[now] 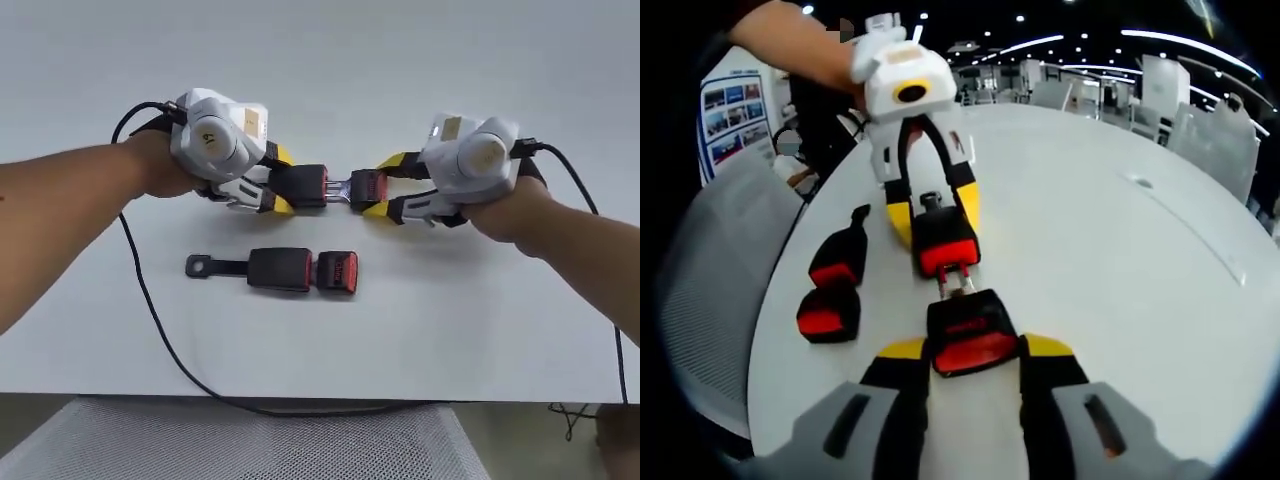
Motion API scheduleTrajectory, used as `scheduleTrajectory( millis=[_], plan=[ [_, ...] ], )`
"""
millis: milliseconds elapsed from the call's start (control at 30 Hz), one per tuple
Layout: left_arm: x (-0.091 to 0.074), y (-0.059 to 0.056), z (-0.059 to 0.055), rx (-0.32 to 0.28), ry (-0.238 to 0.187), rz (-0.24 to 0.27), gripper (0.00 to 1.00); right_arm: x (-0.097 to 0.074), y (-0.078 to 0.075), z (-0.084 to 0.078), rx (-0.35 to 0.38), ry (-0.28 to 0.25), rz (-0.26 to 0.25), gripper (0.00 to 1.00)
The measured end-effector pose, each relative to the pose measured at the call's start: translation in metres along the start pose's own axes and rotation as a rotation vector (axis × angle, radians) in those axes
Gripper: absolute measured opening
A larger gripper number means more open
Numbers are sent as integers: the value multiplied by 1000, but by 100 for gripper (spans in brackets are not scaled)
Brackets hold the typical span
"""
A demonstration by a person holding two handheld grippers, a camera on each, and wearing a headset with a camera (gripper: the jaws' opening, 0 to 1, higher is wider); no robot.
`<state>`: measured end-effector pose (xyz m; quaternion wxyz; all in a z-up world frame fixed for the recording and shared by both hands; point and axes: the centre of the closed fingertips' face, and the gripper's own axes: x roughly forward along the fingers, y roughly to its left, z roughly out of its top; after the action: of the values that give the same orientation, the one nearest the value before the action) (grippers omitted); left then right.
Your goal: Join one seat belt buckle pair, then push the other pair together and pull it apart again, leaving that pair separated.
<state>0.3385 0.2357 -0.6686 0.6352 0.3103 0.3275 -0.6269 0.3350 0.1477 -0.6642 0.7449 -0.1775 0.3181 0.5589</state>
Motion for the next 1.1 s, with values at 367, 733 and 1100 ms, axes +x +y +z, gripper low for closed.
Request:
scheduleTrajectory(
  millis=[367,733,1100],
  plan=[
    [-1,1,2,-2,8,1,34,-21,-11,-21,-17,24,-4,34],
    [-3,1,2,-2,12,2,34,-50,-16,-41,-18,47,-10,34],
    [-5,0,2,-3,21,2,34,-69,-24,-56,-26,77,-9,34]
  ],
)
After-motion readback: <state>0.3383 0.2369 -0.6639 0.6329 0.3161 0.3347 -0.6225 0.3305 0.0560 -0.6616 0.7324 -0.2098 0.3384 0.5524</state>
